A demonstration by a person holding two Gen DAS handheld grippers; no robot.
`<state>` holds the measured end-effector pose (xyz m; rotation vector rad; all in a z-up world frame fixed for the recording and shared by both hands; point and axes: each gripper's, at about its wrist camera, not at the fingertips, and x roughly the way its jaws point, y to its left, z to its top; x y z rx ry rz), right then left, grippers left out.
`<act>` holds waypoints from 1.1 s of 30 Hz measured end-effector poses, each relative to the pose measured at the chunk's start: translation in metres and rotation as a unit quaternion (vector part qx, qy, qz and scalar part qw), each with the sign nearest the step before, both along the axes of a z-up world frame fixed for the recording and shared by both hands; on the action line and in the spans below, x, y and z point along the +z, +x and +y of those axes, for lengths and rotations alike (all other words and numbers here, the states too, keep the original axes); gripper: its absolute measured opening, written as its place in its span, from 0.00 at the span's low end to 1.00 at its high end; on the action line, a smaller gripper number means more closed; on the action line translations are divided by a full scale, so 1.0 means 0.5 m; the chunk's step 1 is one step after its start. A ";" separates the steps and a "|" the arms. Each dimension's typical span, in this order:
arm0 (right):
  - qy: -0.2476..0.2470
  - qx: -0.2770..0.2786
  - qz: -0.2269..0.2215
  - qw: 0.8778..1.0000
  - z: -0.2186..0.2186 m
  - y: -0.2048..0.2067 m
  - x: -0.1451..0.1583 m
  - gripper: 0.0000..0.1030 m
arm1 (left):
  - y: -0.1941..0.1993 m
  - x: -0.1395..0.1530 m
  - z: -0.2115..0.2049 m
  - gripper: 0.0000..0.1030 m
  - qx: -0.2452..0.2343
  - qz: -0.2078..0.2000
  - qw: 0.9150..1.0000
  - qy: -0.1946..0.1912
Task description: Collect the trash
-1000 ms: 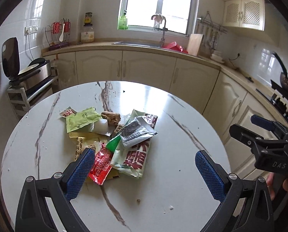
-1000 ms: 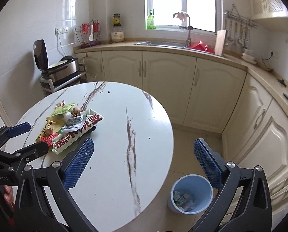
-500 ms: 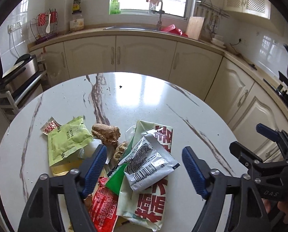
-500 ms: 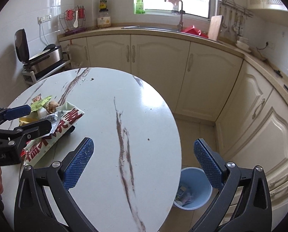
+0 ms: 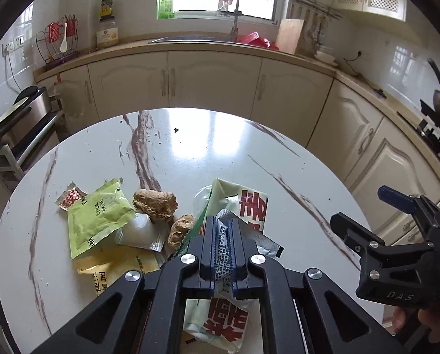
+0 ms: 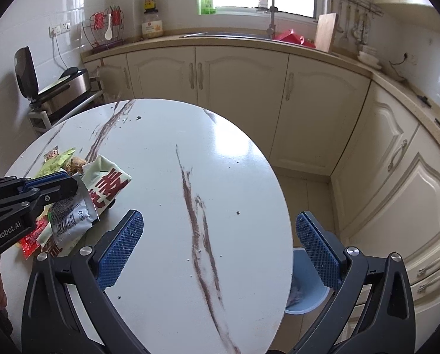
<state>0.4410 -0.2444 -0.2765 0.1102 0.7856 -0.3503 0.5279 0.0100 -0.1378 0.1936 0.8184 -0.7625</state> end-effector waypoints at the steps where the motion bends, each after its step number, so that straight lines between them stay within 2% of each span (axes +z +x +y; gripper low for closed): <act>1: -0.001 0.002 0.000 1.000 0.006 0.001 0.001 1.00 | -0.005 -0.003 0.008 0.03 0.002 0.003 1.000 -0.004; 11: 0.013 0.023 0.011 1.000 0.069 -0.003 -0.006 1.00 | -0.054 -0.012 0.123 0.03 0.013 0.009 1.000 0.000; 19: 0.087 0.006 0.026 0.996 0.095 0.022 -0.014 1.00 | -0.091 -0.005 0.198 0.02 0.017 0.015 1.000 -0.015; 22: 0.109 0.006 0.037 0.993 0.116 0.038 -0.022 1.00 | -0.108 -0.006 0.198 0.03 0.005 0.013 1.000 -0.011; 25: 0.079 0.006 0.043 0.996 0.132 0.037 -0.027 1.00 | -0.116 -0.007 0.185 0.03 0.002 0.016 1.000 0.000; 33: 0.074 -0.012 0.028 0.997 0.069 0.000 -0.011 1.00 | -0.120 -0.020 0.090 0.04 -0.038 0.025 0.999 0.020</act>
